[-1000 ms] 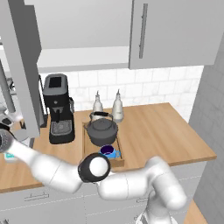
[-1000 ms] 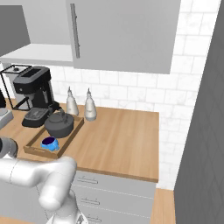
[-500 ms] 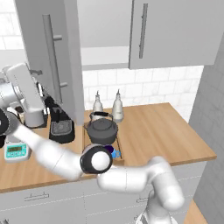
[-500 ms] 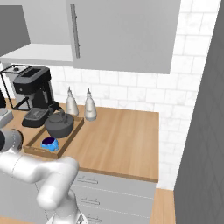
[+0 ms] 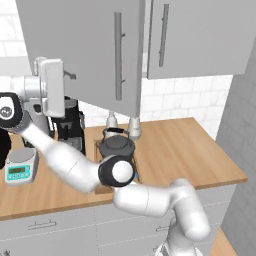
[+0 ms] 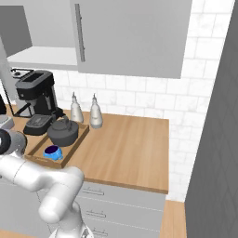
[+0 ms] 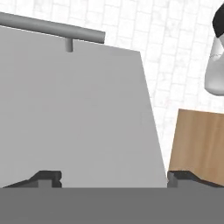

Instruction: Pick the kettle from the counter and place it on the tray. Then pick the mug from the cabinet and place it on the tray. Then close the cabinet doors.

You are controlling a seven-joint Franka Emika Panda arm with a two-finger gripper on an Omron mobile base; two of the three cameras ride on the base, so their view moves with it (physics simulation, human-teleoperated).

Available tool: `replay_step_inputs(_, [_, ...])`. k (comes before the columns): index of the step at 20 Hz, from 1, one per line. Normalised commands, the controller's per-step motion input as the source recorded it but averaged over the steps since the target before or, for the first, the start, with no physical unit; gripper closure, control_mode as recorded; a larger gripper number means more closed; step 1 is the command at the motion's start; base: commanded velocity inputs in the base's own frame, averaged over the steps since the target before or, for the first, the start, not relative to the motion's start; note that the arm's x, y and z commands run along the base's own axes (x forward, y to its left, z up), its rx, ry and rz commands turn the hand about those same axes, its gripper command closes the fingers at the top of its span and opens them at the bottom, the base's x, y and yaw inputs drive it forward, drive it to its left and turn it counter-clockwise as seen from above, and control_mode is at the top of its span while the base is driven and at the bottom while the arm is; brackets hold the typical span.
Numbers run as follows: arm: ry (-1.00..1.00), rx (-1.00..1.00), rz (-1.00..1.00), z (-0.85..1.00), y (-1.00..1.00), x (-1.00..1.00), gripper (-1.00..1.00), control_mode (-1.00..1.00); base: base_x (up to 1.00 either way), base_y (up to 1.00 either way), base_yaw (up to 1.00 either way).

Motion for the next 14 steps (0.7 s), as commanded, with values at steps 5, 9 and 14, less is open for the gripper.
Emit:
replay_step_inputs(5, [-0.11, 0.06, 0.01, 0.03, -1.0, 0.04, -1.0, -1.0, 0.0, 0.0, 0.0])
replay_step_inputs(9, [-0.2, 0.0, 0.14, 0.0, -1.0, 0.02, -1.0, -1.0, 0.0, 0.0, 0.0])
replay_step_inputs(14, [-0.15, 0.0, 0.18, 0.0, -1.0, 0.0, -1.0, -1.0, 0.0, 0.0, 0.0])
